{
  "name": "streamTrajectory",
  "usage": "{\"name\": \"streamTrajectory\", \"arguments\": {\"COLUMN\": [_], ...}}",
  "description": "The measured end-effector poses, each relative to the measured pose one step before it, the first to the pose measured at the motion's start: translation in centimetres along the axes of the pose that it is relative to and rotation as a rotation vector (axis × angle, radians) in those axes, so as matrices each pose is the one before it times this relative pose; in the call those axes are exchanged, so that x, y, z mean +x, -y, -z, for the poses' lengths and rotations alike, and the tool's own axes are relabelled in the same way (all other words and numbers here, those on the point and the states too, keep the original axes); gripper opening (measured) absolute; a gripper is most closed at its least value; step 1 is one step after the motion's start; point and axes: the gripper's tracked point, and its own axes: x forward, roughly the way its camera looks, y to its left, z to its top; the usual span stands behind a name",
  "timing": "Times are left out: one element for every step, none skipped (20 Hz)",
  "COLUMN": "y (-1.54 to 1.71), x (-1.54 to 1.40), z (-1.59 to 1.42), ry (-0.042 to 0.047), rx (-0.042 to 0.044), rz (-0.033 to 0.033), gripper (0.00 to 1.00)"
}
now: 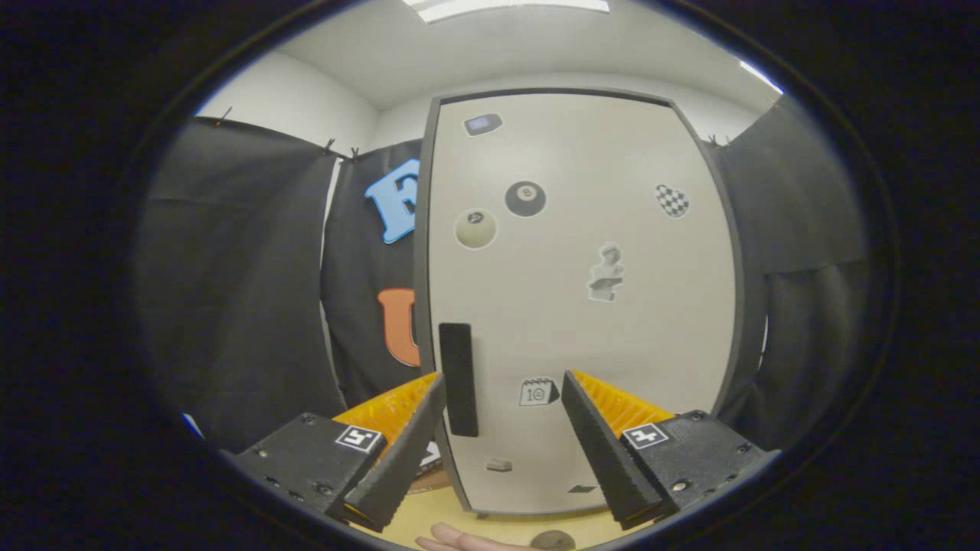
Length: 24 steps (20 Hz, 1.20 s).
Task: Open the shoe cabinet door, grab the shoes and put them into the shoe cabinet, then close the shoe cabinet door.
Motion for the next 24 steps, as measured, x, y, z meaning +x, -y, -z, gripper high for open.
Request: {"name": "streamTrajectory", "arguments": {"y": [-0.552, -0.311, -0.46, -0.332, -0.1, -0.311, -0.202, -0.227, 0.26, 0.482, 0.309, 0.027, 0.35, -0.038, -0.255, -0.258, -0.789, 0.008, 0.022, 0.12, 0.01, -0.039, 0.089, 0.109], "x": [0.825, 0.829, 0.78, 0.862, 0.813, 0.894, 0.523, 0.541, 0.63, 0.77, 0.533, 0.478, -0.276, -0.001, -0.018, -0.111, -0.022, -0.003, 0.023, -0.059, -0.073, -0.195, -0.027, -0.2], "z": [0.404, 0.394, 0.252, -0.053, 0.193, 0.416, 0.35, 0.076, 0.134, 0.181, 0.127, -0.135, -0.278, 0.135, -0.187, 0.213, 0.417, -0.273, -0.018, 0.069, -0.01, -0.046, 0.087, -0.008], "ry": [-0.01042, -0.01602, -0.00762, 0.00164, 0.00137, -0.01137, -0.01545, -0.00299, -0.00516, -0.0068, -0.00586, 0.00404, 0.00963, -0.00807, 0.00223, -0.00858, -0.01655, 0.00309, -0.00381, -0.00417, -0.00232, -0.00254, -0.00518, -0.00428], "rx": [-0.01087, -0.00707, -0.00462, -0.01194, -0.01336, -0.01155, -0.00515, 0.00639, 0.00532, 0.00672, 0.01451, 0.01176, 0.01157, 0.00177, -0.01069, -0.01775, 0.01883, 0.00781, -0.00286, 0.00233, 0.00179, -0.00008, -0.00567, -0.00427], "rz": [0.00281, 0.01485, 0.00557, 0.00731, 0.01439, 0.00764, 0.00209, 0.00054, 0.01257, 0.02207, 0.0094, 0.00625, 0.01619, 0.00579, -0.00596, -0.01303, -0.02151, 0.00213, -0.00212, -0.00485, -0.00355, -0.00263, -0.00075, -0.00313], "gripper": [0.99, 0.99, 0.99, 1.0, 0.99, 0.99, 0.99, 0.99, 0.99, 0.97, 0.96, 0.92, 0.88, 0.78, 0.75, 0.69, 0.63, 0.49, 0.36, 0.34, 0.33, 0.32, 0.32, 0.31]}}
